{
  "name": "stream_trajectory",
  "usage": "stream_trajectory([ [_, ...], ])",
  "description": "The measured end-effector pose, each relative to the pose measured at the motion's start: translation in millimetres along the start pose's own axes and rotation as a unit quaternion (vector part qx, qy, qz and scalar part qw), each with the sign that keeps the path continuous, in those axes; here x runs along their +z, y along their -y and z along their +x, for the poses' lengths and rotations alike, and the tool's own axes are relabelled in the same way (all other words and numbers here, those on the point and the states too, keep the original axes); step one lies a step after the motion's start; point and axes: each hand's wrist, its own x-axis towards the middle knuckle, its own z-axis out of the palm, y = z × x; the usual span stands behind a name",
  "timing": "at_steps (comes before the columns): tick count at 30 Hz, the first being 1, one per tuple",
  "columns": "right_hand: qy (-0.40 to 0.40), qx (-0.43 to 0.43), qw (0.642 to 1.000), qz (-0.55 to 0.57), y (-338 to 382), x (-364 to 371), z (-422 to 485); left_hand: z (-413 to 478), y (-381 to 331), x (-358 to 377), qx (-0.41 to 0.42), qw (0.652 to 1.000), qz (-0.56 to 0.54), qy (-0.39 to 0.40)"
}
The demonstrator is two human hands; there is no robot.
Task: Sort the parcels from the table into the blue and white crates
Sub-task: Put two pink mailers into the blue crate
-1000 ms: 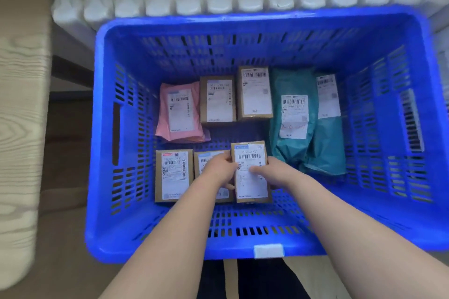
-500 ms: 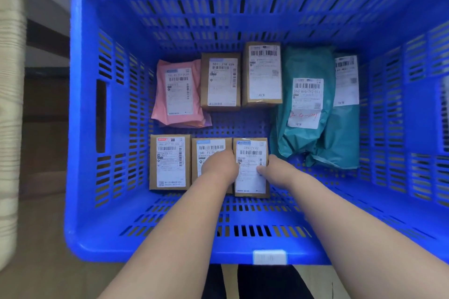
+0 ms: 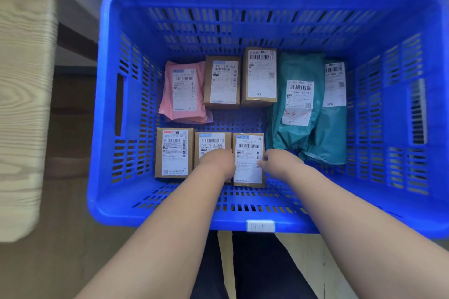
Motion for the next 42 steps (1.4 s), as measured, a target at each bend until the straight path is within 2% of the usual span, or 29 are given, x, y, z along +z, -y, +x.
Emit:
stream_trajectory([
  [10, -0.065, -0.054, 0.996, -0.041, 31, -42, -79, -85, 22, -30, 0.001, 0.994, 0.01, -0.111],
  [14, -0.104, -0.106, 0.987, -0.062, 71, -66, -106, -121, 40, -55, -0.005, 0.983, 0.012, -0.183],
  [19, -0.149, -0.171, 0.969, -0.099, 139, -90, -146, -168, 79, -86, -0.026, 0.953, 0.025, -0.3],
  [23, -0.18, -0.21, 0.954, -0.116, 189, -89, -173, -203, 120, -90, -0.044, 0.933, 0.02, -0.356],
  [31, -0.245, -0.289, 0.913, -0.147, 323, -25, -231, -278, 257, -52, -0.11, 0.906, -0.096, -0.398],
  [39, -0.243, -0.339, 0.895, -0.157, 475, 88, -274, -372, 432, 12, -0.169, 0.881, -0.177, -0.406],
  [42, -0.241, -0.362, 0.888, -0.152, 512, 117, -288, -395, 473, 27, -0.184, 0.869, -0.204, -0.412],
])
